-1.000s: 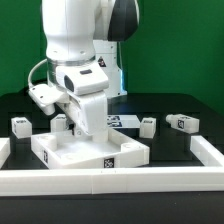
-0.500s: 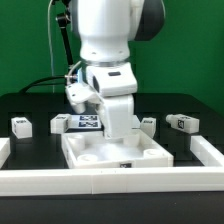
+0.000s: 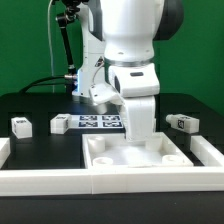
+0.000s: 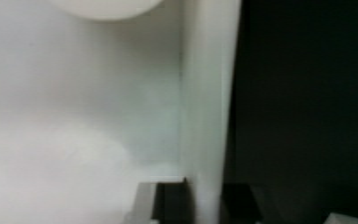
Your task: Assemble square table
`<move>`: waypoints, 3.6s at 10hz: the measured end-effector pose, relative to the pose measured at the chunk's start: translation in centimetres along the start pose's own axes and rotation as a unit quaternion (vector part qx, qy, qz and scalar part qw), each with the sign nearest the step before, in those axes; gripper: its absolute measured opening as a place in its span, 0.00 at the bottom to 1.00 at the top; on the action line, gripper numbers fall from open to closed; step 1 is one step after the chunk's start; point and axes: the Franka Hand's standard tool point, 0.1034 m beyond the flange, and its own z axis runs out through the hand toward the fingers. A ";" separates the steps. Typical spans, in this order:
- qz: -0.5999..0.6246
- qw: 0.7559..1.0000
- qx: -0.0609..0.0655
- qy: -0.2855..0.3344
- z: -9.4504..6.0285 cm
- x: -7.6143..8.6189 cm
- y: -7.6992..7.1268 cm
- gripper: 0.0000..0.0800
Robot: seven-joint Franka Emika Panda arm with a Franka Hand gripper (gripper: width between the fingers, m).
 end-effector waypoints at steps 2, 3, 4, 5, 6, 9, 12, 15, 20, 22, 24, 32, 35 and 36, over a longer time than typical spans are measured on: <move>0.012 1.000 -0.001 0.002 0.0 1.5 0.3 0.08; 0.011 1.000 -0.001 0.002 0.1 1.4 0.3 0.08; 0.012 1.000 -0.001 0.002 0.1 1.4 0.2 0.08; 0.012 1.000 -0.001 0.002 0.1 1.4 0.2 0.08; 0.015 1.000 -0.003 0.003 0.1 1.5 0.3 0.08; 0.015 1.000 -0.007 0.009 0.2 3.9 0.6 0.08; 0.004 1.000 -0.005 0.010 0.2 4.2 0.6 0.08; 0.005 1.000 -0.006 0.009 0.2 3.9 0.6 0.17; 0.012 0.999 -0.032 0.000 -2.9 3.1 0.7 0.79; 0.046 0.998 -0.042 -0.006 -4.2 3.3 -0.6 0.81; 0.102 0.994 -0.048 -0.004 -4.3 5.1 -2.7 0.81; 0.214 0.974 -0.074 0.021 -3.2 9.1 -4.7 0.81; 0.268 0.957 -0.099 0.045 -2.4 11.8 -7.5 0.81; 0.281 0.953 -0.102 0.053 -2.0 12.5 -7.9 0.81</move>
Offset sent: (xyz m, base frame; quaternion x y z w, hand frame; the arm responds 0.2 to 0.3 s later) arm 0.0000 0.0000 0.0000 0.0000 0.0000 0.0000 1.0000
